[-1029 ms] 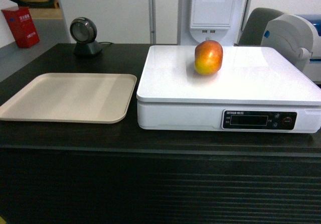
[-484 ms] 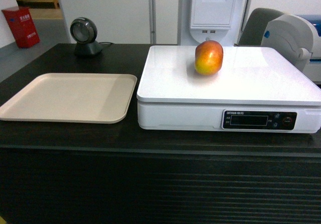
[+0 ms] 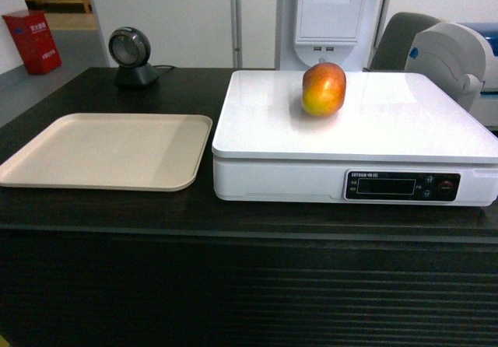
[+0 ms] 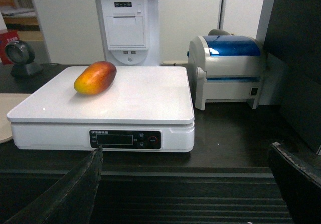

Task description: Place dark red mango on scale at checkout

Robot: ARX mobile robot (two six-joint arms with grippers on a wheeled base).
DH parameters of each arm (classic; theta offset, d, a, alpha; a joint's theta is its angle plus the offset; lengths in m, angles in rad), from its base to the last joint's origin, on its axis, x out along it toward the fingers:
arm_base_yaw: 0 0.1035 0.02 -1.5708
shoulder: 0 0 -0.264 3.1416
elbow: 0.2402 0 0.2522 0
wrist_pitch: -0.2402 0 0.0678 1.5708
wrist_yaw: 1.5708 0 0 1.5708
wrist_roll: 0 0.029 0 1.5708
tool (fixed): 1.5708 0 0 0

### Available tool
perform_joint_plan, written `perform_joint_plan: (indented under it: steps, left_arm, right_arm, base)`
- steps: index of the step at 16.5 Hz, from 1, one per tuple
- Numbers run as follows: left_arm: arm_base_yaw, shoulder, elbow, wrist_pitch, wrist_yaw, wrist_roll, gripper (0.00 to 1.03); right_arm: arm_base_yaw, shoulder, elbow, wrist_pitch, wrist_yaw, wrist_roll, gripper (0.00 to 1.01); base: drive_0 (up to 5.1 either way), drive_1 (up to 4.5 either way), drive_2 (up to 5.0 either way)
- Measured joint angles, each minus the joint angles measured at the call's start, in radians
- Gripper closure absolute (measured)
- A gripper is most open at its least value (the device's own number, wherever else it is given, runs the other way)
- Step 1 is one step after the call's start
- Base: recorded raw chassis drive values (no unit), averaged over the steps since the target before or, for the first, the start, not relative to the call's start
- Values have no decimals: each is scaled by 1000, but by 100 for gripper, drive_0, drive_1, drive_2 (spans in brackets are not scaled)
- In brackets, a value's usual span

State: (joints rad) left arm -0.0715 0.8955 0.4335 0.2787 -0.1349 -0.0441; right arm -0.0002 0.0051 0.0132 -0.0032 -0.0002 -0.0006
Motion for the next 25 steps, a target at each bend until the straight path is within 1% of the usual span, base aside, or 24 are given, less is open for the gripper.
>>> perform_joint_plan:
  steps: [1,2,3,4,5,7,8,10,11,12,13,15,19,20,25]
  left_arm:
    - [-13,0,0,0,-12,1,5]
    - [-21,3,-45,159,14,18,13]
    - [-39,-9,-88,238,16,24,22]
    - [-101,-13,-148,320,-35,26,44]
    - [-72,-98,-245,318,-14,27,82]
    - [-51,-148,-272,309,6,27,98]
    - [-43,-169,-285,299,17,28,101]
    - [-26,-213,-313,274,35,29,101]
    - [-6,-245,-328,258,64,30,101]
    - [63,-284,-344,237,125,30,101]
    - [77,-303,-351,225,117,29,101]
    - [69,-363,-373,187,136,30,101]
    - [69,-457,-397,128,135,30,101]
    - [69,-470,-425,143,135,30,101]
    - [69,-581,-424,39,134,30,101]
  right_arm:
    - [0,0,0,0,0,0,3]
    - [0,0,0,0,0,0,3]
    - [0,0,0,0,0,0,3]
    - [0,0,0,0,0,0,3]
    - [0,0,0,0,0,0,3]
    - [0,0,0,0,0,0,3]
    - [0,0,0,0,0,0,3]
    - [0,0,0,0,0,0,3]
    - [0,0,0,0,0,0,3]
    - [0,0,0,0,0,0,3]
    - [0,0,0,0,0,0,3]
    - [0,0,0,0,0,0,3]
    - [0,0,0,0,0,0,3]
    - [0,0,0,0,0,0,3]
    - [0,0,0,0,0,0,3]
  base:
    - [0,0,0]
    - [0,0,0]
    - [0,0,0]
    - [0,0,0]
    - [0,0,0]
    - [0,0,0]
    - [0,0,0]
    - [0,0,0]
    - [0,0,0]
    - [0,0,0]
    - [0,0,0]
    - [0,0,0]
    - [0,0,0]
    - [0,0,0]
    - [0,0,0]
